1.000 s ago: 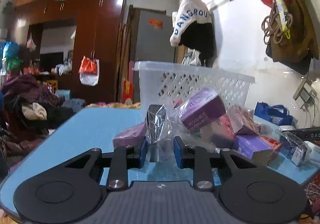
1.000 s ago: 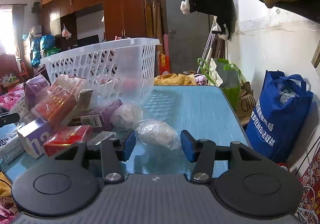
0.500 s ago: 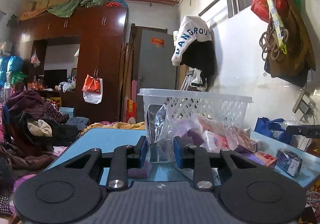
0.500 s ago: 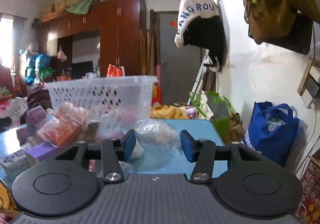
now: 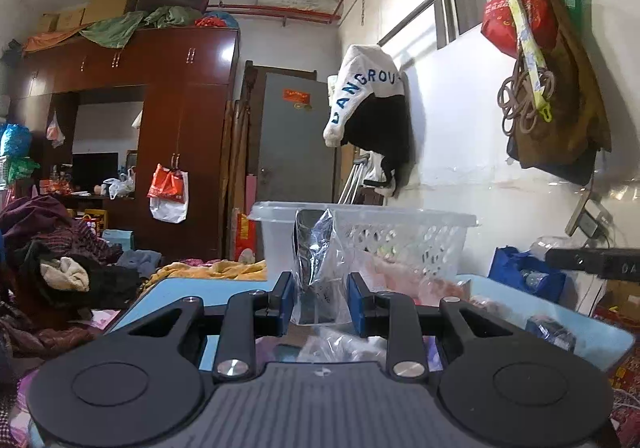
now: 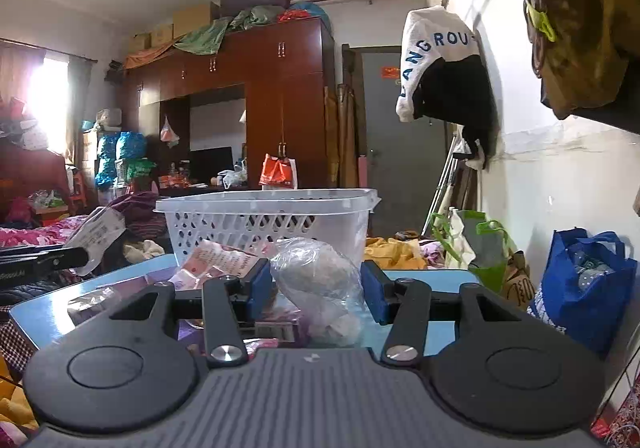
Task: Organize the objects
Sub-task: 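Carry both clear bags over the white basket and open both grippers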
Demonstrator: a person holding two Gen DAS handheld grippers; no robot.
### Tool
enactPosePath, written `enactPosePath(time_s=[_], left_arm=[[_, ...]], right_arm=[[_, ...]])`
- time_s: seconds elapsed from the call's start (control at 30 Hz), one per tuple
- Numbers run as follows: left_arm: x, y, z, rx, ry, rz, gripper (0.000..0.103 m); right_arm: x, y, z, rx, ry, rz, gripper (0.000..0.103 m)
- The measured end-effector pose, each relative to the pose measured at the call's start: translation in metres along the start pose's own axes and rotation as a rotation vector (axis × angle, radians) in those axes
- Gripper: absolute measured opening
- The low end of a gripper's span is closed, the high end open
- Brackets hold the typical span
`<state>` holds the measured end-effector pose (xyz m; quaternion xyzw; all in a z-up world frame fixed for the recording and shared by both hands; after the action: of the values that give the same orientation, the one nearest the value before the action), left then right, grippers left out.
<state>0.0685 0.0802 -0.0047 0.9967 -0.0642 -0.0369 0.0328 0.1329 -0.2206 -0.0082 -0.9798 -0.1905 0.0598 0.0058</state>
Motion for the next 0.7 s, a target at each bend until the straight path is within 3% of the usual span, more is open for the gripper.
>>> enactPosePath(time_s=[0.23,0.4,0.57,0.7], left_arm=[[0.005,0.001,-0.007,-0.021,0.005,0.034,0.032],[0.032,0.002,-0.046,-0.050,0.010,0.112,0.032],[0.103,0.009,-0.092,-0.018,-0.045,0.104,0.032],[0.156,0.012,-0.097,0.022,-0.153,0.053,0.033]], right_arm=[[0.008,-0.005,-0.009,0.000,0.020,-0.030,0.053],[0.036,-0.016,-0.054,-0.085,0.074,-0.044,0.053],[0.116,-0.024,-0.095,-0.104,-0.006,-0.102,0.053],[0.170,-0.028,-0.095,-0.114,-0.109,-0.059,0.053]])
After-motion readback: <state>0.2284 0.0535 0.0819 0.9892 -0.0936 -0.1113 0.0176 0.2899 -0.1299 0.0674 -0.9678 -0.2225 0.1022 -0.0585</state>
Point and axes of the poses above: each gripper's, at about its wrist camera, not at the fingertips, and x roughly the way its jaws point, y to its right, z to its underside, the point moved 4 cm from there along x, roughly the way its jaws point, and after that the axes turned 1 degree about z, right-handed, at the moved point
